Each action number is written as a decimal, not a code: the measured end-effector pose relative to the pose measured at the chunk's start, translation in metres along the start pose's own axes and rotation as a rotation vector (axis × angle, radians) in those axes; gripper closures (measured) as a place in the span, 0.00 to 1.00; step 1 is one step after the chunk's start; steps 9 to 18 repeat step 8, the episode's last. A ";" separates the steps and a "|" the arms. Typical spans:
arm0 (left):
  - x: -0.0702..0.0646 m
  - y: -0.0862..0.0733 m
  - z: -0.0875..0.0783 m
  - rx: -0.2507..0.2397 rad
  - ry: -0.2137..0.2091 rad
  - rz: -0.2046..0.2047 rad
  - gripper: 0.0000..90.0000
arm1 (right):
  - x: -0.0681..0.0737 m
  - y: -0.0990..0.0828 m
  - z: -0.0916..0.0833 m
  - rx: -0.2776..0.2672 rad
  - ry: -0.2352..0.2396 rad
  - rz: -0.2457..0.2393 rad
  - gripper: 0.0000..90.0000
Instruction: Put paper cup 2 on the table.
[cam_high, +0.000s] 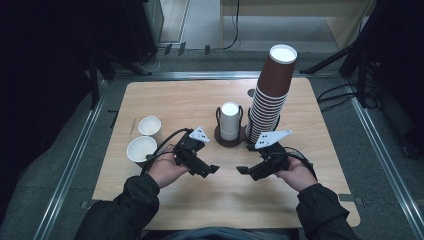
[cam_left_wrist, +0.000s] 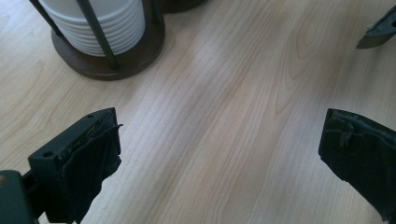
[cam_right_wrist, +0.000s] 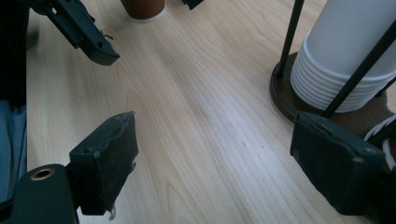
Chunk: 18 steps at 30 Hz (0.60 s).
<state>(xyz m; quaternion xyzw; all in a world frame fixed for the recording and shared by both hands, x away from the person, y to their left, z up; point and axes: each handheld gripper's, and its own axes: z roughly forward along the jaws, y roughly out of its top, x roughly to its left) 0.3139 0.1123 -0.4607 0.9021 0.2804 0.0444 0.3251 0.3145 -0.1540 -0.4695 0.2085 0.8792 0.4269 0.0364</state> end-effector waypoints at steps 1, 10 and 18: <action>0.000 -0.001 0.001 -0.001 0.002 -0.002 0.00 | 0.001 -0.001 0.000 0.006 0.002 -0.007 0.17; 0.003 -0.003 0.007 0.006 -0.001 -0.001 0.00 | 0.001 -0.004 -0.003 0.013 -0.007 -0.015 0.17; 0.003 -0.003 0.007 0.006 -0.001 -0.001 0.00 | 0.001 -0.004 -0.003 0.013 -0.007 -0.015 0.17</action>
